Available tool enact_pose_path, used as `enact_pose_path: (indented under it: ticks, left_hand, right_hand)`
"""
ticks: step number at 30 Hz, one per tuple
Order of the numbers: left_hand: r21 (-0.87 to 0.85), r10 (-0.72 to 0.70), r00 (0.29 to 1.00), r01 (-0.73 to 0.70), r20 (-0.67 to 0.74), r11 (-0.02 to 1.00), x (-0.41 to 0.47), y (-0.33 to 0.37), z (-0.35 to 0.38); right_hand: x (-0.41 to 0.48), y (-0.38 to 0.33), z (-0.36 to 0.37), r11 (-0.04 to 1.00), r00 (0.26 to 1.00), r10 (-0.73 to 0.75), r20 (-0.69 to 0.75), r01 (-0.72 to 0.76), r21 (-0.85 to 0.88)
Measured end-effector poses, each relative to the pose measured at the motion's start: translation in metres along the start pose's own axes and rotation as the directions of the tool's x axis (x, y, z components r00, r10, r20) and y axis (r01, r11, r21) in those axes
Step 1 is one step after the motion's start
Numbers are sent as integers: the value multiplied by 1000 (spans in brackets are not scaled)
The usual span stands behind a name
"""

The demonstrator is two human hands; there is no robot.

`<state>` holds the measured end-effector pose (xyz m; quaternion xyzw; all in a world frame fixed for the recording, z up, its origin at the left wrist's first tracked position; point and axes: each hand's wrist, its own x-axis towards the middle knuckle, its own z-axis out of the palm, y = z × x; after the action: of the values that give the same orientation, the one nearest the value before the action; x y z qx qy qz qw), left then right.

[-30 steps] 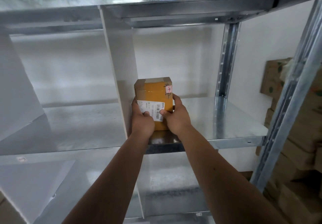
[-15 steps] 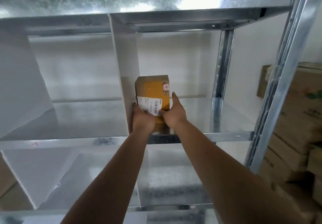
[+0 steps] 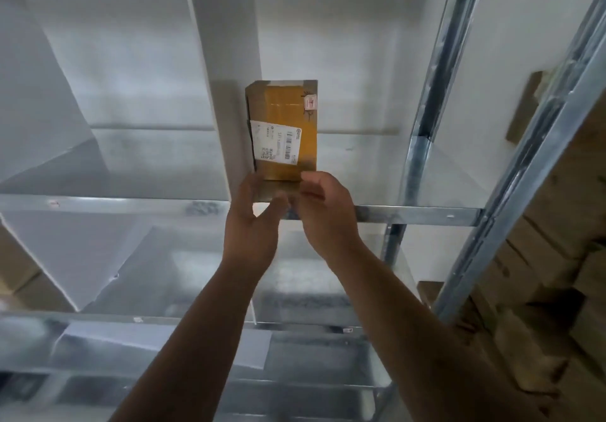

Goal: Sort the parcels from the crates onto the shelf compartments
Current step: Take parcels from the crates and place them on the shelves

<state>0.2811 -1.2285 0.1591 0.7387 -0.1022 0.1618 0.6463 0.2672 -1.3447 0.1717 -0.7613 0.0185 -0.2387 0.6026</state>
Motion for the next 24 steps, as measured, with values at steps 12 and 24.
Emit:
enact_pose_path:
  ticks: [12,24]
  left_hand:
    - [-253,-179,928,97,-328,963,-83,10,-160]
    - [-90,-119,839,84,-531,992,-141,-13,-410]
  right_hand:
    - [-97,-26,131,936,947,-17,321,-98,338]
    - [-219,-98,364,873,758,-26,652,-300,384]
